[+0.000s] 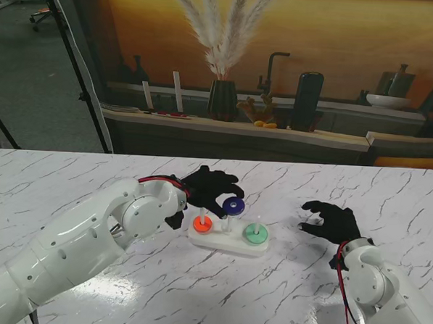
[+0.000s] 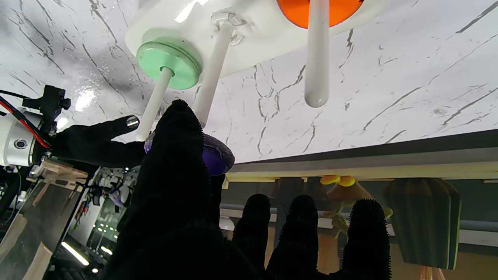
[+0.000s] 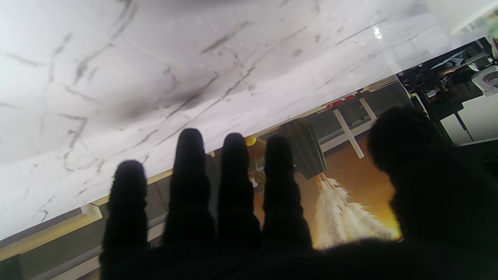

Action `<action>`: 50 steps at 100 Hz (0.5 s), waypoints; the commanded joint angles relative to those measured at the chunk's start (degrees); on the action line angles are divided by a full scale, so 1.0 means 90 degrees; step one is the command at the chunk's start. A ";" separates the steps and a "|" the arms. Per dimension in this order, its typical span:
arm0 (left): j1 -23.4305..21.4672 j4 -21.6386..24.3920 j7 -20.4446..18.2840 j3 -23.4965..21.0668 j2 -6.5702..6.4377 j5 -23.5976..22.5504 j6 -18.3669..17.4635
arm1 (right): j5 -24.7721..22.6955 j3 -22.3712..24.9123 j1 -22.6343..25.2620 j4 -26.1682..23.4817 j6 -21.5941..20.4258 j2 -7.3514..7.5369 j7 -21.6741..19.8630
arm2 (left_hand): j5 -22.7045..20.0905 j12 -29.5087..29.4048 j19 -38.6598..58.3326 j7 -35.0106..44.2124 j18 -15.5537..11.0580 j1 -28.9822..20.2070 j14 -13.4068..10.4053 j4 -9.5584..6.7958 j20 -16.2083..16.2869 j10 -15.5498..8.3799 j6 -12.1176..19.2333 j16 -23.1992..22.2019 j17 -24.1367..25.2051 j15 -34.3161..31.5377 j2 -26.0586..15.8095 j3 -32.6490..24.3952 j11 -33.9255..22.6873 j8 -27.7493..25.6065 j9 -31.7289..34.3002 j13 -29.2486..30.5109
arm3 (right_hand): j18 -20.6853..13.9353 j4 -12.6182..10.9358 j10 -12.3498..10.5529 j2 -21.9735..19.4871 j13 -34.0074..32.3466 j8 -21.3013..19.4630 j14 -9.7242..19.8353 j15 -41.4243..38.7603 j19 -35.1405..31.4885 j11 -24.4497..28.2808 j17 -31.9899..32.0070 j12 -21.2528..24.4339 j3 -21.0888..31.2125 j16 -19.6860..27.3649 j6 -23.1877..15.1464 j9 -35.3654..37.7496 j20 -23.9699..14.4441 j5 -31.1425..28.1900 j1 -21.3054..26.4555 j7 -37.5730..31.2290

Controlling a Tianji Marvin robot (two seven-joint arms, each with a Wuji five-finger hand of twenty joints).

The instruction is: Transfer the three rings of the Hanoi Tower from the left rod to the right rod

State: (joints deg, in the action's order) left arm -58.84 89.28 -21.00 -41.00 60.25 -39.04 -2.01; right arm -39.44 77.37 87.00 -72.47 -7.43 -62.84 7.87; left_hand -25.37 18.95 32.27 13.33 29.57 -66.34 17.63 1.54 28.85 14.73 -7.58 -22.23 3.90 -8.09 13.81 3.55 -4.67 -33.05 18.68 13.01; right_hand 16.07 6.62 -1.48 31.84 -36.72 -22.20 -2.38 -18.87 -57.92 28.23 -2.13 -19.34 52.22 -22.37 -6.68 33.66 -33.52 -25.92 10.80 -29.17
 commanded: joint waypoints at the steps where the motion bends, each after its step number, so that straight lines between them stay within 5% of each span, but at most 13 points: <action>1: 0.0076 0.0003 -0.0065 0.0067 0.0047 0.0063 -0.0133 | 0.0015 -0.0023 0.0032 -0.0010 -0.0015 -0.0047 0.0009 | -0.0592 0.0045 0.0220 0.0839 0.0165 -0.0463 0.0016 -0.0007 -0.0042 -0.0025 0.0546 -0.0084 0.0016 -0.0014 -0.0496 -0.0307 -0.0013 -0.0343 0.0111 0.0146 | 0.0632 -0.0219 -0.0001 0.0059 -0.0052 -0.0083 0.0148 -0.0116 -0.0118 0.0077 0.0083 -0.0027 0.0096 -0.0049 0.0050 0.0113 -0.0033 -0.0158 0.0031 -0.0076; 50: 0.0431 -0.0221 0.0138 0.0591 0.0195 0.0428 -0.0015 | -0.0013 0.0036 0.0058 0.0003 0.0094 -0.0043 0.0003 | -0.0580 0.0045 0.0230 0.0839 0.0177 -0.0466 0.0008 -0.0011 -0.0047 -0.0030 0.0557 -0.0082 0.0018 -0.0012 -0.0492 -0.0308 -0.0017 -0.0335 0.0117 0.0152 | 0.0636 -0.0217 0.0001 0.0062 -0.0055 -0.0086 0.0152 -0.0120 -0.0120 0.0079 0.0084 -0.0027 0.0109 -0.0050 0.0051 0.0110 -0.0033 -0.0156 0.0037 -0.0082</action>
State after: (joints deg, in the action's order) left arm -55.30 87.80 -19.28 -36.18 61.25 -35.63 -1.32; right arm -39.52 77.74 87.06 -72.51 -6.87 -62.86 7.85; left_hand -25.38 18.95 32.30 13.38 29.57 -66.34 17.63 1.54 28.85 14.73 -7.58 -22.23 3.90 -8.09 13.81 3.55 -4.67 -33.05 18.68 13.01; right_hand 16.07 6.62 -1.48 31.84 -36.72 -22.20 -2.38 -18.87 -57.92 28.23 -2.13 -19.34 52.22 -22.37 -6.68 33.66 -33.52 -25.92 10.80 -29.17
